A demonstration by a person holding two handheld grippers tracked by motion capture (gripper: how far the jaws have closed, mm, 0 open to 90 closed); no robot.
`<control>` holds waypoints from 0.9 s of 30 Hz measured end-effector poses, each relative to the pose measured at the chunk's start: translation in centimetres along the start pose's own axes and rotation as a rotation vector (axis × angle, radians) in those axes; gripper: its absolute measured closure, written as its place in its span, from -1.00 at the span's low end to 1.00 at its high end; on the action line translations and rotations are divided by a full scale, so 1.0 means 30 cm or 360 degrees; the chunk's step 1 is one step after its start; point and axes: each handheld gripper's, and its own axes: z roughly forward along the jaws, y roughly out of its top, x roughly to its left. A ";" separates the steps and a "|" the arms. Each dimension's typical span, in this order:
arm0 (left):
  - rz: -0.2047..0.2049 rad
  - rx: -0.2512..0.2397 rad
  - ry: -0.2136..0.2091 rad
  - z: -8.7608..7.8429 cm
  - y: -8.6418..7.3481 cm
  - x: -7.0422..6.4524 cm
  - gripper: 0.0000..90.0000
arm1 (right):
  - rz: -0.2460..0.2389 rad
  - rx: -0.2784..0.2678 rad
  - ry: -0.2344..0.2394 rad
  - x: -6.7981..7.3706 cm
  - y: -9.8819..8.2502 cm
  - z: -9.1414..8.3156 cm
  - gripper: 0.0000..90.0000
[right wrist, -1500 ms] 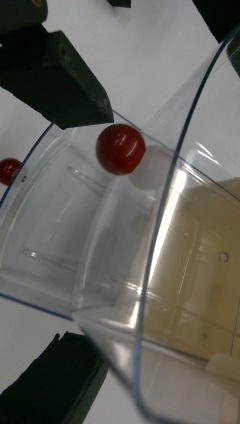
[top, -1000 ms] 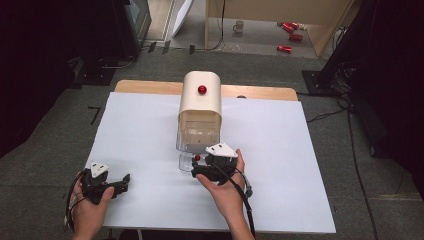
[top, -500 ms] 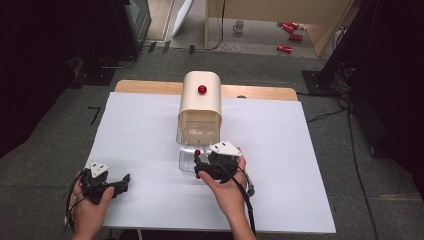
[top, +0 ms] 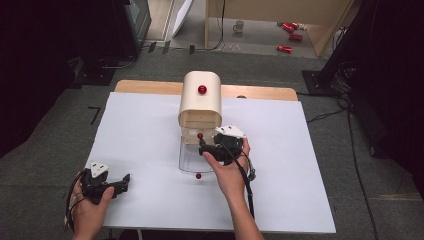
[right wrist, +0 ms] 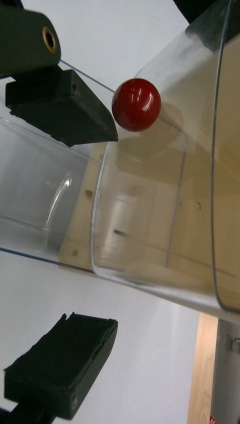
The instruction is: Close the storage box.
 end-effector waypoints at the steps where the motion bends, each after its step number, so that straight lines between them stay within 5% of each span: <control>1: 0.0004 0.0001 0.0001 0.000 0.000 0.001 -0.87 | 0.0004 -0.0003 -0.0012 -0.004 0.005 0.006 -0.71; 13: 0.0005 0.0003 0.0001 0.000 0.000 0.001 -0.87 | 0.0022 -0.0005 -0.0063 -0.038 0.025 0.022 -0.76; 20: -0.0001 0.0000 0.0000 0.000 0.000 0.000 -0.87 | -0.0021 0.0107 0.0000 -0.028 -0.031 -0.005 -1.00; 27: -0.0002 0.0000 0.0000 0.000 0.000 0.000 -0.87 | -0.0027 0.0099 0.0058 -0.008 -0.083 -0.055 -1.00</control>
